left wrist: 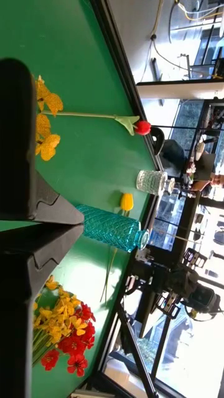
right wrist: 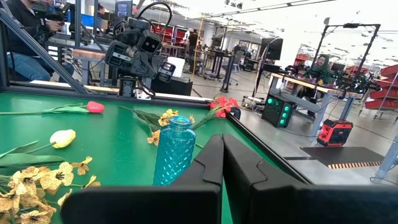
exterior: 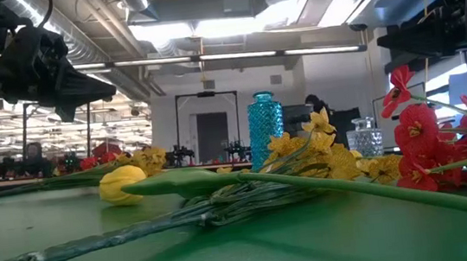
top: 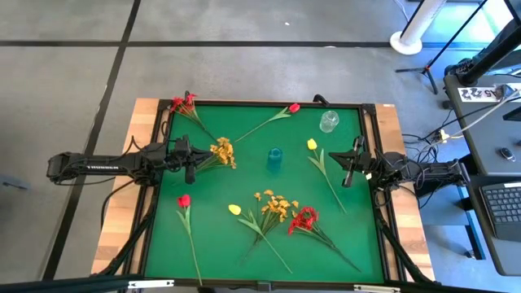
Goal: Sort flowers into vase by color
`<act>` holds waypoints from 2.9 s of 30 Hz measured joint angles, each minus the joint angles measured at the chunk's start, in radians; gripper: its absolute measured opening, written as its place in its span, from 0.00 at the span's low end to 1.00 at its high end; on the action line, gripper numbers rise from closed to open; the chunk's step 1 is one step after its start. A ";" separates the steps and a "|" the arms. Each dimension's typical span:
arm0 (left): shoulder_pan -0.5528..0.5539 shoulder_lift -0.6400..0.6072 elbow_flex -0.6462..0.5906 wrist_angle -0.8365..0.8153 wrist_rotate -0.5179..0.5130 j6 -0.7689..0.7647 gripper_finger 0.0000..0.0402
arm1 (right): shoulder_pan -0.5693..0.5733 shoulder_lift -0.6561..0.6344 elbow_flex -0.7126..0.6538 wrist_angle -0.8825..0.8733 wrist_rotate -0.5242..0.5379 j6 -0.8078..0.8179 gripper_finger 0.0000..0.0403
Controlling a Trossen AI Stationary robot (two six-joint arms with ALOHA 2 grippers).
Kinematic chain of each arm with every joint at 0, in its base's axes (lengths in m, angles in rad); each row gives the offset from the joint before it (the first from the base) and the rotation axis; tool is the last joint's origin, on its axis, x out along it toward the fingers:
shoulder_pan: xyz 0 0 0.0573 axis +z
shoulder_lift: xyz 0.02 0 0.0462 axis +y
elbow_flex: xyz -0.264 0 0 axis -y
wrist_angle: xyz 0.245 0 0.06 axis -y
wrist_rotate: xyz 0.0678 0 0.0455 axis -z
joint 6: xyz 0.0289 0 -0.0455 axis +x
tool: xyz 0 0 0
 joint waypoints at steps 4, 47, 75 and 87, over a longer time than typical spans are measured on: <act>0.000 0.000 0.000 0.000 0.000 0.000 0.01 | 0.000 0.000 0.000 0.000 0.000 0.000 0.01; 0.000 0.000 0.000 0.000 0.000 0.000 0.01 | 0.000 0.000 0.000 0.155 -0.084 0.229 0.01; 0.000 0.000 0.000 0.000 0.000 0.000 0.01 | 0.000 0.000 0.000 0.095 0.008 0.295 0.01; 0.000 0.000 0.000 0.000 0.000 0.000 0.01 | 0.000 0.000 0.001 0.095 0.008 0.295 0.01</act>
